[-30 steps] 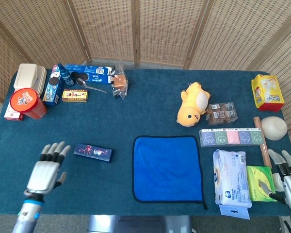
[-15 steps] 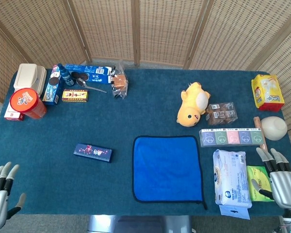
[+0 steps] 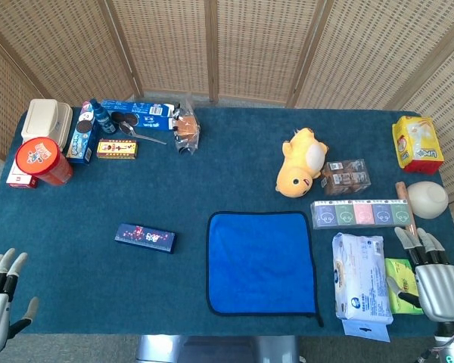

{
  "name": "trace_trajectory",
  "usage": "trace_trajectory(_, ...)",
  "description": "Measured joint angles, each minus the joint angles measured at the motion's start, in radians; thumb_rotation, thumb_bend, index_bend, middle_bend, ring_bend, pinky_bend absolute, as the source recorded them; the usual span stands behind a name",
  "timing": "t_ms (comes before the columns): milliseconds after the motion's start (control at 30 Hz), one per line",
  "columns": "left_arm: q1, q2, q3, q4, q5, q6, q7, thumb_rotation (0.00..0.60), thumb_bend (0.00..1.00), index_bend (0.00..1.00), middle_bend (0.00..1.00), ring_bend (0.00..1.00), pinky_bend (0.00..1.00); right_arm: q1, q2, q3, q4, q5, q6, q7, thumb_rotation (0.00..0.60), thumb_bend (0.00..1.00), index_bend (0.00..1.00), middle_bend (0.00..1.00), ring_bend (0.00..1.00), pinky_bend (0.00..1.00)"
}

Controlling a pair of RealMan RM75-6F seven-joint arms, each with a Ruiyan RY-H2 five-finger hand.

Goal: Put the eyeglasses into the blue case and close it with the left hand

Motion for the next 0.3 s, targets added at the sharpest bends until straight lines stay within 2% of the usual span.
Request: trace_trajectory(300, 0.005, 0.002, -0.024, -0.013, 0.004, -0.02, 0.006, 0.6, 0.34, 0.0, 0.0, 0.0, 0.0, 0.004, -0.008, 0.002, 0.011, 0.008, -0.005, 0.008, 0.571, 0.28, 0.03, 0.14, 0.03, 0.13)
